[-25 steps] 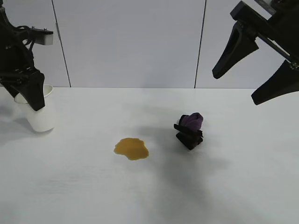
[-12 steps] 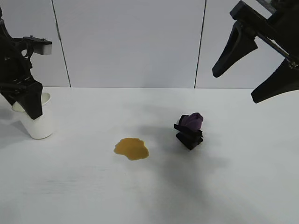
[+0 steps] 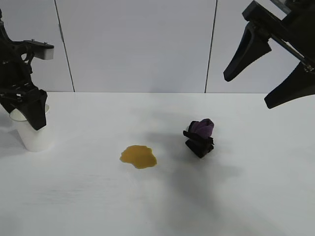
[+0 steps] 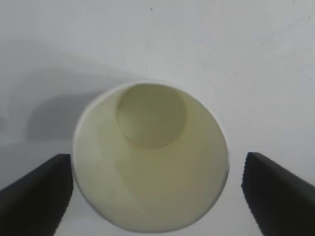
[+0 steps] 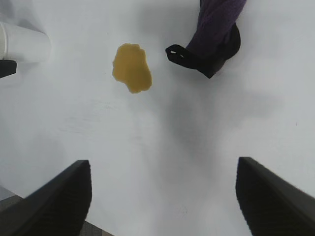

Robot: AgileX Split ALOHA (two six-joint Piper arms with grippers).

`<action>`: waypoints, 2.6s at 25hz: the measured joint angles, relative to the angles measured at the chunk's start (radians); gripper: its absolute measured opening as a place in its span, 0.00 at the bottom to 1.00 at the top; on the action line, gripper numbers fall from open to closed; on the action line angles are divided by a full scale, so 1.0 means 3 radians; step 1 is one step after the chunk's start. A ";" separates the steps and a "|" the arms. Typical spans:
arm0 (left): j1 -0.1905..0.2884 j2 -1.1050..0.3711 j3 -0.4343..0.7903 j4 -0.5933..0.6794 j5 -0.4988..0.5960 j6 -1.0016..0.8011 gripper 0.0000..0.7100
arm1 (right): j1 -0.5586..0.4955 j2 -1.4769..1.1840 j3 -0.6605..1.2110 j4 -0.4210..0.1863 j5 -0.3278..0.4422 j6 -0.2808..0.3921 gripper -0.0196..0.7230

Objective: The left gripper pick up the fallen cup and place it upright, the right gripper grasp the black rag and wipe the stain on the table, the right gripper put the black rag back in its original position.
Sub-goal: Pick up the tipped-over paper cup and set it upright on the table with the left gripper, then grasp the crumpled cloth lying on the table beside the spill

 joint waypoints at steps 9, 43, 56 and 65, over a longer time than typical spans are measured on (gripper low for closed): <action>0.0000 -0.0263 -0.0053 0.0002 0.0229 -0.0041 0.97 | 0.0000 0.0000 0.0000 0.0000 0.0000 0.0000 0.78; 0.0001 -0.4201 -0.0262 -0.0215 0.1059 -0.1331 0.94 | 0.0000 0.0000 -0.0069 0.0000 0.0071 0.0000 0.78; 0.0001 -0.6323 0.1064 0.0069 0.1096 -0.1747 0.93 | 0.0000 0.0000 -0.0069 -0.0040 0.0071 0.0000 0.78; 0.0001 -0.6865 0.2676 0.0184 0.1032 -0.1748 0.93 | 0.0000 0.0000 -0.0069 -0.0057 0.0071 0.0000 0.78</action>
